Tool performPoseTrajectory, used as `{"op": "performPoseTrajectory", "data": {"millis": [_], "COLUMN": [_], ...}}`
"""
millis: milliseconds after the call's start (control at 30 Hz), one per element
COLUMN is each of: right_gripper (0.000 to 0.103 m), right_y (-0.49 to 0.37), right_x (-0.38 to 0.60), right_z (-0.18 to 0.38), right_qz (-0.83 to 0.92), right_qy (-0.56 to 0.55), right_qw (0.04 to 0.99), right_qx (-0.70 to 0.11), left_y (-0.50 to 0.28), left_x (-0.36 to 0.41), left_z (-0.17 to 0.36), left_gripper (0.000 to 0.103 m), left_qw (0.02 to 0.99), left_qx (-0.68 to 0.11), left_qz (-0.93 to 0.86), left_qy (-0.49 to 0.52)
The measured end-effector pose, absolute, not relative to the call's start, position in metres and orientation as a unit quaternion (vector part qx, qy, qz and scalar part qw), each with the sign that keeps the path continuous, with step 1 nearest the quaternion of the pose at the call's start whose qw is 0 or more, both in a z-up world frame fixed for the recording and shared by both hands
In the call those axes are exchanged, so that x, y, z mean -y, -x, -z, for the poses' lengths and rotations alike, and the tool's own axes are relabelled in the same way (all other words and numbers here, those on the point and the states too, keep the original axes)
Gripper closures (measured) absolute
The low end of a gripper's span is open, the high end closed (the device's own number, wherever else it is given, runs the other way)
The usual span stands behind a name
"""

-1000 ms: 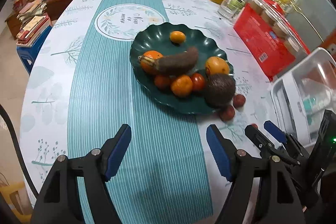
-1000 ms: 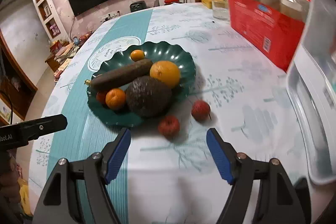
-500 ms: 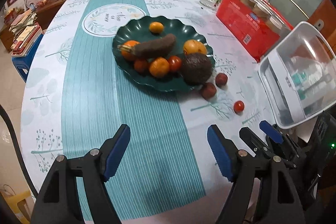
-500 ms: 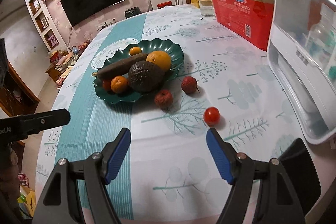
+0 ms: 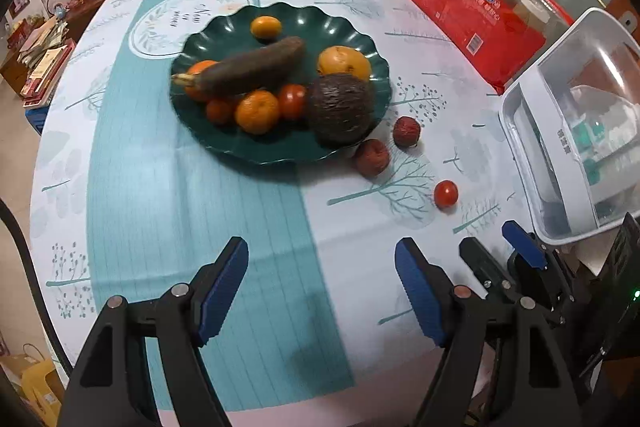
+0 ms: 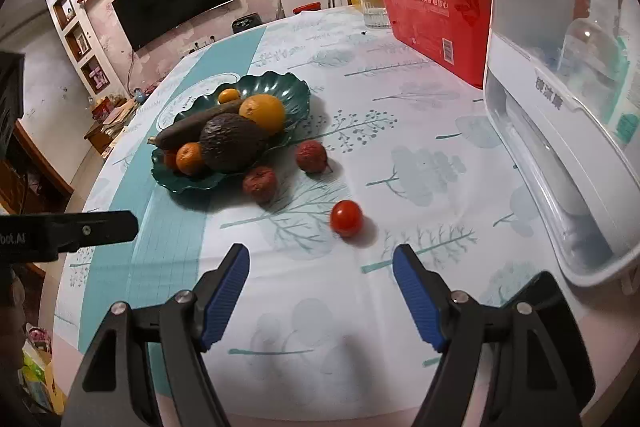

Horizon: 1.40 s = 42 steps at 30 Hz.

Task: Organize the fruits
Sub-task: 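Open both tools on the plate and withdraw them, then grasp a lychee with the left tool while the right tool grasps a cherry tomato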

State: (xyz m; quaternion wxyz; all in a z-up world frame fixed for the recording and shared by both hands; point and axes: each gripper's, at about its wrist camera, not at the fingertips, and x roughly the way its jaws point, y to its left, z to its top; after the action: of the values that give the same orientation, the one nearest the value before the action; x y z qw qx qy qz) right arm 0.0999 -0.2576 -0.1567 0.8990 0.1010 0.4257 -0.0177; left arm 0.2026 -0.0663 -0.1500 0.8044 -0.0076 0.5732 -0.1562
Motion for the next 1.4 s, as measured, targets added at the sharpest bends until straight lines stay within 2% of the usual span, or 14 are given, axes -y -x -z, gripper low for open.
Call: {"op": "performPoseTrajectory", "data": {"millis": [200,467,800,1033,1333,1400], "right_gripper": [0.030,0.043,0.055,0.064,0.072,0.075], "right_y": [-0.116,-0.136,-0.145,-0.153,-0.156,-0.156], "right_x": [0.273,0.281,0.274,0.277,0.278,0.278], "right_z": [0.162,0.170,0.184,0.199,0.202,0.201], "right_qz": [-0.006,-0.056,-0.135,-0.153,-0.154,-0.149], "right_qy": [-0.085,-0.050,0.003,0.006,0.016,0.019], "right_qw": [0.895,0.890,0.879,0.866,0.871,0.872], "right_qx": [-0.438,-0.450,-0.458,-0.476,-0.467,-0.467], "left_y": [-0.218,-0.242,-0.261,-0.271,-0.278,-0.279], "left_x": [0.097,0.128,0.145,0.146,0.145,0.145], "left_z": [0.152,0.168,0.200,0.218,0.225,0.226], "left_gripper": [0.028,0.029,0.032,0.045,0.072,0.072], "left_qw": [0.799,0.787,0.790,0.788,0.797,0.796], "left_qx": [-0.583,-0.605,-0.599,-0.601,-0.588,-0.587], "left_qz": [0.147,0.120,0.105,0.083,0.086,0.090], "left_qy": [0.006,0.012,0.079,0.105,0.113,0.117]}}
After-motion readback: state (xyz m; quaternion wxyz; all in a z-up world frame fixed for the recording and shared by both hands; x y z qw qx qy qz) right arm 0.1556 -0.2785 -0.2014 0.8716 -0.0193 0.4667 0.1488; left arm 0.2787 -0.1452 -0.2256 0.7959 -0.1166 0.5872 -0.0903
